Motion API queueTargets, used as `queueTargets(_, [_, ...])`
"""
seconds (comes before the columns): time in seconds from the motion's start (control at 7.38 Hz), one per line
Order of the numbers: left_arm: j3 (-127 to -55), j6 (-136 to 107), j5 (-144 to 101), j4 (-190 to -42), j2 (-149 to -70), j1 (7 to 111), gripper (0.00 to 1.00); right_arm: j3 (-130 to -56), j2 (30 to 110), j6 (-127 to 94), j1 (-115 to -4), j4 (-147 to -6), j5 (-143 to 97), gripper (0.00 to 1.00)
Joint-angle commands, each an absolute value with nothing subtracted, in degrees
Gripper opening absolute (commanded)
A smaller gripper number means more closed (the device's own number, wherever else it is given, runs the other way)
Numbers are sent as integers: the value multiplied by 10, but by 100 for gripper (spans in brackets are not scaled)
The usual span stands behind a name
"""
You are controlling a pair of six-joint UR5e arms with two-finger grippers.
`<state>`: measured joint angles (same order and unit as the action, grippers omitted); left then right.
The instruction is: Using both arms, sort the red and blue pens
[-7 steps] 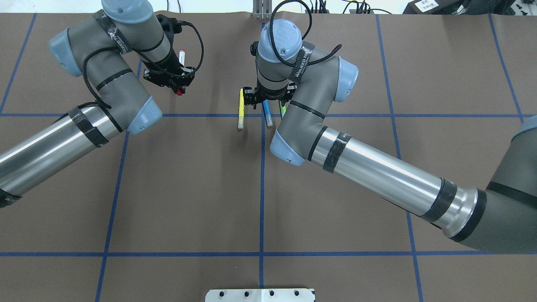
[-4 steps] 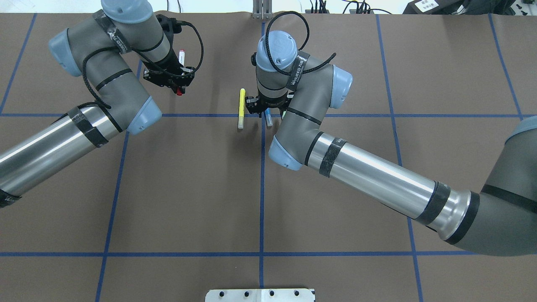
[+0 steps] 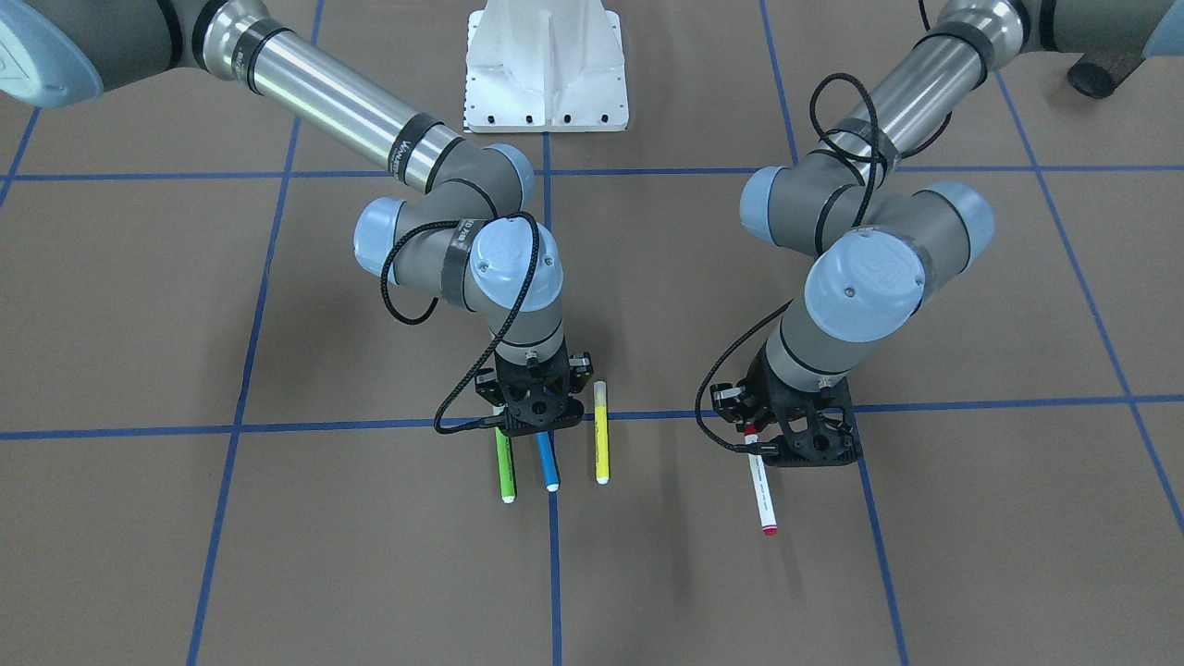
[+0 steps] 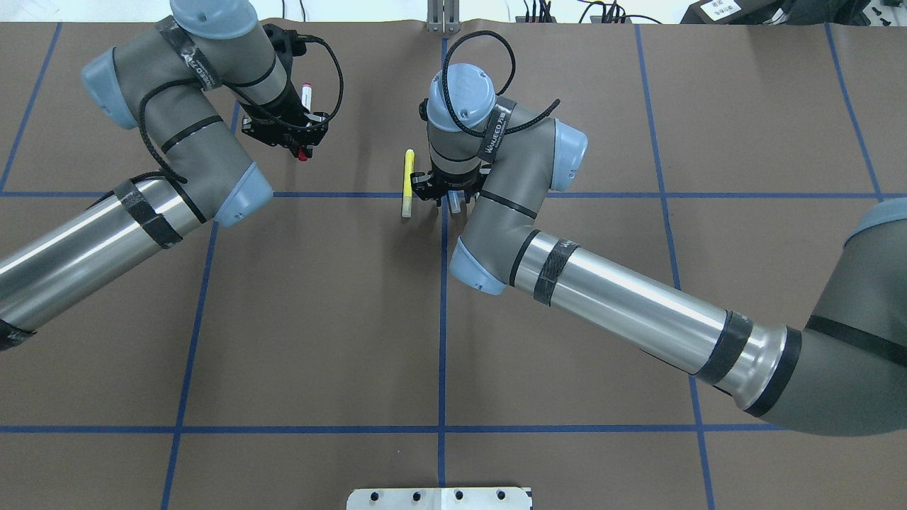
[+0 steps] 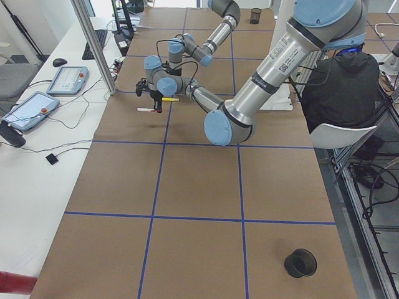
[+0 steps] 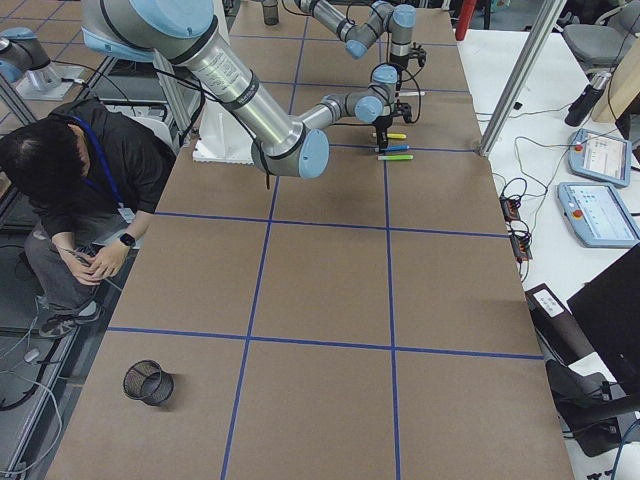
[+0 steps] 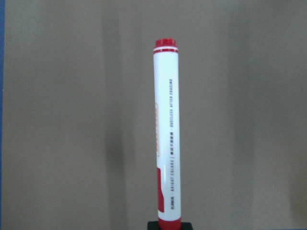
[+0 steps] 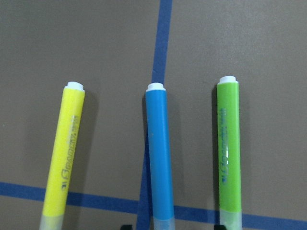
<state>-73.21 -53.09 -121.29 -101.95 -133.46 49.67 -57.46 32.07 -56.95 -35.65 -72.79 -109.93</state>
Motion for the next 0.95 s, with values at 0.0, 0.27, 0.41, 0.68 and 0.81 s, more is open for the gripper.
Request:
queueTargets(0.0, [-732, -531, -1213, -1020, -1335, 497, 0, -564, 321, -570, -356, -717, -1100, 24])
queueTargets(0.27, [-732, -531, -1213, -1020, -1334, 497, 0, -569, 321, -570, -359, -717, -1100, 0])
queueTargets(0.41, [-731, -531, -1213, -1020, -1334, 497, 0, -577, 319, -570, -370, -718, -1106, 0])
queueTargets(0.68, [-730, -531, -1213, -1020, -1334, 497, 0, -604, 319, -568, -387, -724, -1126, 0])
queueTargets(0.81, [-729, -531, -1213, -1020, -1333, 497, 0, -606, 319, -567, -390, -727, -1130, 0])
